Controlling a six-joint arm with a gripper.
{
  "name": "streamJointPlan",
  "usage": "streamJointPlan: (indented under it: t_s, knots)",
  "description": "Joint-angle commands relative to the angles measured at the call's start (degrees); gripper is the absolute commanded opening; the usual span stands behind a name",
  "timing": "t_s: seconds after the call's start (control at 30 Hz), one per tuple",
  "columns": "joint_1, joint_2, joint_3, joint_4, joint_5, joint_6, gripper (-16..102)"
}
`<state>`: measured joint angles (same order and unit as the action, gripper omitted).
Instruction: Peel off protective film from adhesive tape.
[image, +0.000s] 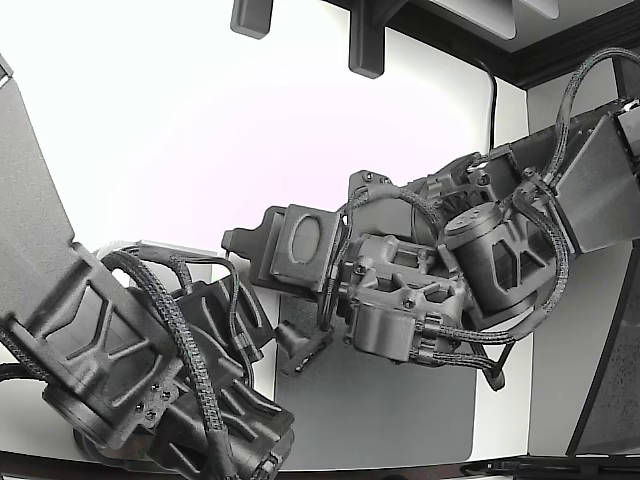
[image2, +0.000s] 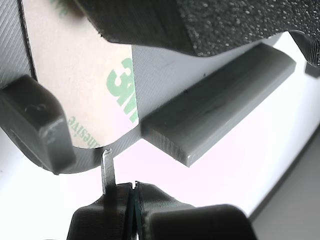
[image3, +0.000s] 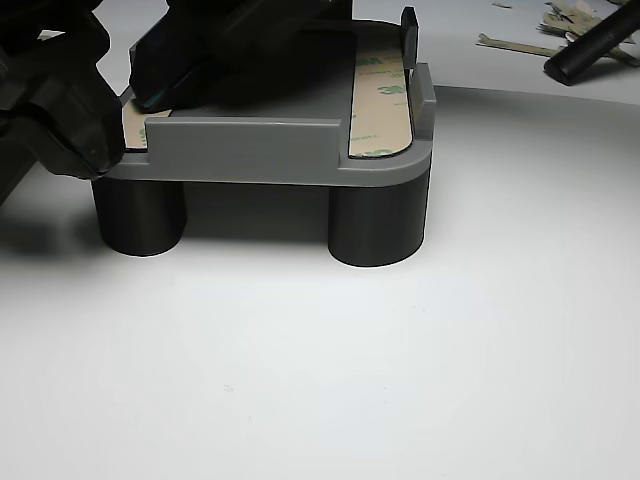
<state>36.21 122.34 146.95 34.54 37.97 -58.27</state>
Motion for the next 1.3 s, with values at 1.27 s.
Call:
streamJointPlan:
  t_s: [1.27]
  knots:
    - [-1.2, 0.4, -2.4, 0.6, -0.5, 1.7, -11]
